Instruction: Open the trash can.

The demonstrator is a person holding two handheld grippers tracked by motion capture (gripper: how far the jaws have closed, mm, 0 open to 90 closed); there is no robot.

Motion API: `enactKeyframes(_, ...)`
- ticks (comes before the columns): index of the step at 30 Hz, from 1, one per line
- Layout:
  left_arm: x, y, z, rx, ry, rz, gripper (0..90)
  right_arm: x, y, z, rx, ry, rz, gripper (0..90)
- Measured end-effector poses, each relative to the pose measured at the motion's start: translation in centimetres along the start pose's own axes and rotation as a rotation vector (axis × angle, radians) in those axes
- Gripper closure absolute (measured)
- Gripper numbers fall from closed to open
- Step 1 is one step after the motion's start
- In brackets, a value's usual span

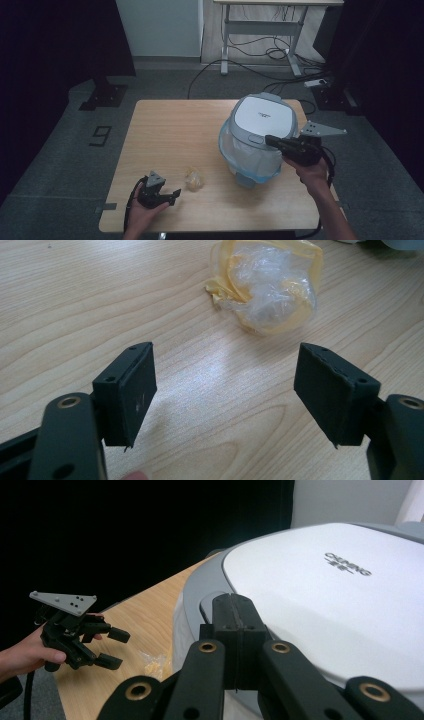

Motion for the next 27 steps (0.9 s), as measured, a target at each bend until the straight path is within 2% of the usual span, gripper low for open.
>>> enactKeyframes(12,-0.1,-0.2,0.0,-0.003,-0.006,-0.005,24.9,0.7,-0.2,2.3,0.016,-0.044,0.007,89.7)
enactKeyframes(22,-0.1,-0.1,0.1,-0.005,-0.01,-0.001,24.9,0.7,0.0,2.5,0.028,-0.06,0.031,89.8)
enactKeyframes(27,-0.1,-0.1,0.1,-0.005,-0.01,-0.001,24.9,0.6,-0.2,2.5,0.021,-0.063,0.019,89.9)
Point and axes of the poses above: each handheld gripper's, and its own axes: z roughly forward along the jaws, x roughly out of its top, y roughly to its right, the point moved 3 cm from there along z, roughly forward along the jaws, and after that the axes turned 1 degree about -y, right-handed, at the moved point
